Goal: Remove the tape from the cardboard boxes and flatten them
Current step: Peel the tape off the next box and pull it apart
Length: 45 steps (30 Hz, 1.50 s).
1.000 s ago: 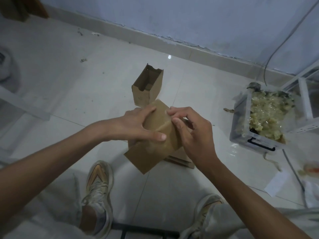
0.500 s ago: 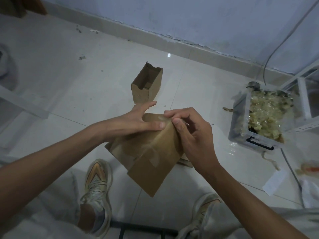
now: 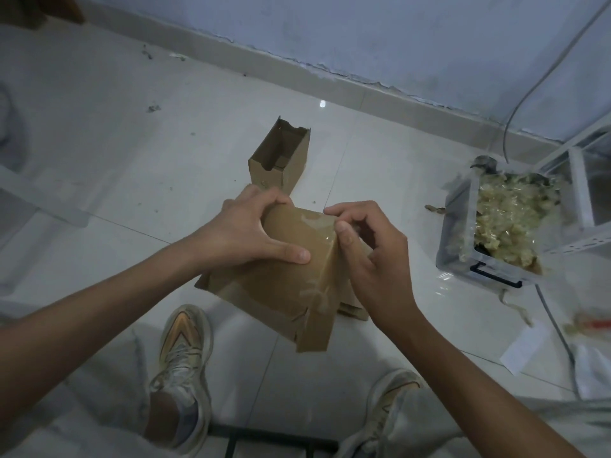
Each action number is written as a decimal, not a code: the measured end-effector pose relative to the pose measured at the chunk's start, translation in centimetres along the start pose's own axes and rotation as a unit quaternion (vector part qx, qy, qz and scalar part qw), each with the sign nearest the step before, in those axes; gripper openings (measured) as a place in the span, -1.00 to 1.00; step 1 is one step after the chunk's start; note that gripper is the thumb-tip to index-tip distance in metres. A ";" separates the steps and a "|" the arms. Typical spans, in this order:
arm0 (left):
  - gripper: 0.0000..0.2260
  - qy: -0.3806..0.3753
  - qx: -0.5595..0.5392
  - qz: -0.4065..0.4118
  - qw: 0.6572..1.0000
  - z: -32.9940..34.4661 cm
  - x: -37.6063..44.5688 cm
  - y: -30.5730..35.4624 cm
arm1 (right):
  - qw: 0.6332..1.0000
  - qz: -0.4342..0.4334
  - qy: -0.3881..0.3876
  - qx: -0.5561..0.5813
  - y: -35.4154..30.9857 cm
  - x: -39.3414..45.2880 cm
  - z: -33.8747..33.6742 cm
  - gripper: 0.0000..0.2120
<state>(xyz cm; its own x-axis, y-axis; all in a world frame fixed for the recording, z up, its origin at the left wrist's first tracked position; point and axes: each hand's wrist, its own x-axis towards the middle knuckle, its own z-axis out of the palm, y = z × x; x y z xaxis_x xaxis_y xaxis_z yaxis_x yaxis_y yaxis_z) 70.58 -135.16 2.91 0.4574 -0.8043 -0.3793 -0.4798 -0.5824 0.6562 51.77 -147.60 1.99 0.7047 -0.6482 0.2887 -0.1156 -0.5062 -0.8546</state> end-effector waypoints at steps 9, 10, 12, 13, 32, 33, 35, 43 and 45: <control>-0.10 0.092 0.151 0.027 0.984 0.3 -0.1 1.0 | 0.966 0.220 -0.010 0.138 0.2 0.2 -0.5 -0.86; -0.09 0.099 0.167 0.032 0.980 0.3 -0.1 1.1 | 0.951 0.257 -0.012 0.173 0.3 0.3 -0.5 -0.85; -0.07 0.110 0.200 0.042 0.973 0.4 -0.1 1.2 | 0.911 0.330 -0.018 0.248 0.6 0.4 -0.6 -0.83; -0.06 0.115 0.213 0.049 0.969 0.4 0.0 1.3 | 0.893 0.356 -0.019 0.274 0.7 0.5 -0.6 -0.82; 0.12 0.076 0.274 0.012 0.959 2.7 0.6 2.4 | 0.917 0.324 0.065 0.225 -0.9 0.0 1.3 -0.83; 0.10 0.073 0.280 0.011 0.957 2.8 0.7 2.5 | 0.917 0.322 0.066 0.224 -1.0 -0.2 1.5 -0.82; 0.05 0.067 0.303 0.020 0.950 3.1 0.7 2.5 | 0.915 0.324 0.072 0.229 -0.9 -0.4 1.6 -0.82; -0.25 0.191 0.365 0.179 0.893 3.7 1.1 1.4 | 0.890 0.340 0.046 0.301 -0.8 -0.5 0.9 -0.80; -0.28 0.182 0.348 0.181 0.901 3.8 1.0 1.0 | 0.895 0.339 0.035 0.288 -0.9 -0.5 0.9 -0.82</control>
<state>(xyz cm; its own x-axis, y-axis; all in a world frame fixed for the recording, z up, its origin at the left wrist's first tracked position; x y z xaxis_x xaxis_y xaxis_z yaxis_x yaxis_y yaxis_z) 67.72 -137.05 0.73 0.3309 -0.9383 0.1003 -0.9428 -0.3243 0.0770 52.13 -146.29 2.18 0.5618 -0.7395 -0.3709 -0.1058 0.3805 -0.9187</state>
